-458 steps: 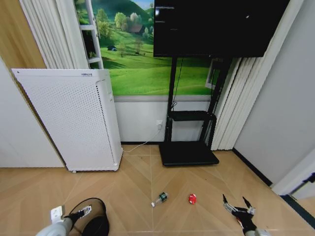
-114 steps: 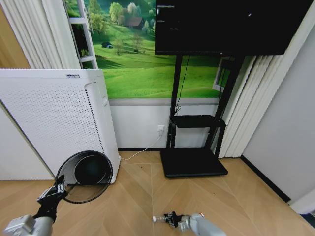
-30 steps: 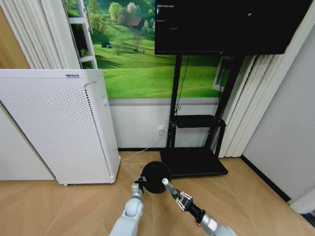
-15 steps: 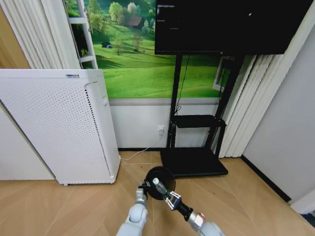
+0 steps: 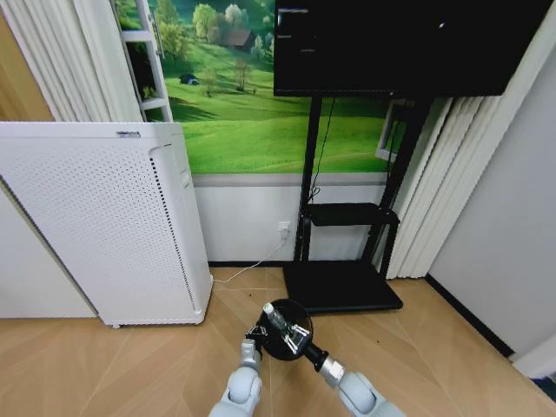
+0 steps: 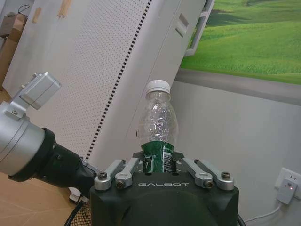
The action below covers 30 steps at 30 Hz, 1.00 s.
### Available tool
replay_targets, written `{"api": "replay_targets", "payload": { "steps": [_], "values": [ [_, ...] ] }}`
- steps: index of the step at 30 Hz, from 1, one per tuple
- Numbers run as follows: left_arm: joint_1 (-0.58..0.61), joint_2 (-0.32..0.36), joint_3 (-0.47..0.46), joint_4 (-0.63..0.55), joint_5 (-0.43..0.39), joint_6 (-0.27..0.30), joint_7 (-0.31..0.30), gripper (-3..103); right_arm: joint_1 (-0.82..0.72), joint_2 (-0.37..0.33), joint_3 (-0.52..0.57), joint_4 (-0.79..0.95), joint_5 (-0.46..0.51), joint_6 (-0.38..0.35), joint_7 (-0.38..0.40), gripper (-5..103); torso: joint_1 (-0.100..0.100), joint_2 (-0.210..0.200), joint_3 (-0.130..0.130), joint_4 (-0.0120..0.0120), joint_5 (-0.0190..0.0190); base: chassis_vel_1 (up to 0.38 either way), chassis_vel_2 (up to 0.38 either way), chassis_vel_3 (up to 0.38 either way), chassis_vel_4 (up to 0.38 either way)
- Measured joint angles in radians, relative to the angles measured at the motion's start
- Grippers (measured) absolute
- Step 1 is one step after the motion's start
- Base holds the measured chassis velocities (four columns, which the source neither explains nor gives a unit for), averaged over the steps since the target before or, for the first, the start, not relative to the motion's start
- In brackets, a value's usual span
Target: Pick up the trash bin and place the garbage on the floor into it.
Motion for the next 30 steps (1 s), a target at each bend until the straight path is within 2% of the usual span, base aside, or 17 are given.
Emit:
{"api": "replay_targets", "payload": {
  "steps": [1, 6, 9, 12, 13, 16, 17, 20, 24, 30],
  "values": [
    [0.000, 0.000, 0.000, 0.000, 0.000, 0.000, 0.000, 3, 0.000, 0.000, 0.000, 0.000, 0.000, 0.000, 0.000, 25, 0.000, 0.000, 0.000, 0.0000, 0.0000, 0.000, 0.000, 0.000, 0.000],
    [0.004, 0.005, -0.001, -0.014, -0.008, 0.004, -0.003, 3, -0.006, -0.002, 0.001, 0.004, -0.006, -0.003, 0.005, 46, 0.000, 0.000, 0.000, 0.0000, 0.0001, 0.000, 0.000, 0.000, 0.000],
    [0.004, 0.005, -0.001, -0.017, -0.011, 0.005, -0.004, 3, -0.006, -0.003, 0.001, 0.005, -0.007, -0.003, 0.008, 51, 0.000, 0.000, 0.000, 0.0000, 0.0000, 0.000, 0.000, 0.000, 0.000],
    [0.005, 0.006, -0.002, -0.020, -0.014, 0.006, -0.005, 3, 0.001, -0.006, -0.004, 0.009, -0.005, -0.007, 0.016, 68, 0.000, 0.000, 0.000, 0.0000, 0.0000, 0.000, 0.000, 0.000, 0.000],
    [0.005, 0.006, -0.002, -0.020, -0.014, 0.006, -0.005, 3, 0.001, -0.006, -0.004, 0.009, -0.005, -0.007, 0.016, 68, 0.000, 0.000, 0.000, 0.0000, 0.0000, 0.000, 0.000, 0.000, 0.000],
    [0.002, 0.005, -0.004, -0.021, -0.017, 0.008, -0.009, 3, 0.013, -0.009, -0.008, 0.009, 0.001, -0.010, 0.024, 84, 0.000, 0.000, 0.000, 0.0000, 0.0000, 0.000, 0.000, 0.000, 0.000],
    [0.002, 0.005, -0.004, -0.021, -0.017, 0.008, -0.009, 3, 0.013, -0.009, -0.008, 0.009, 0.001, -0.010, 0.024, 84, 0.000, 0.000, 0.000, 0.0000, 0.0000, 0.000, 0.000, 0.000, 0.000],
    [0.003, 0.010, -0.006, -0.038, -0.028, 0.013, -0.013, 3, 0.031, -0.026, -0.010, 0.008, 0.015, -0.020, 0.030, 98, 0.000, 0.000, 0.000, -0.0001, 0.0001, 0.000, 0.000, 0.000, 0.000],
    [0.010, 0.027, -0.007, -0.058, -0.030, 0.013, -0.013, 3, 0.065, -0.041, -0.009, -0.021, 0.032, -0.023, 0.032, 100, 0.000, 0.000, 0.000, -0.0002, 0.0001, 0.000, 0.000, 0.000, 0.000],
    [0.048, 0.079, -0.022, -0.133, -0.063, 0.027, -0.016, 3, 0.154, -0.028, 0.014, -0.176, 0.052, -0.028, 0.054, 100, 0.000, 0.000, 0.000, -0.0002, 0.0000, 0.000, 0.000, 0.000, 0.000]
  ]
}}
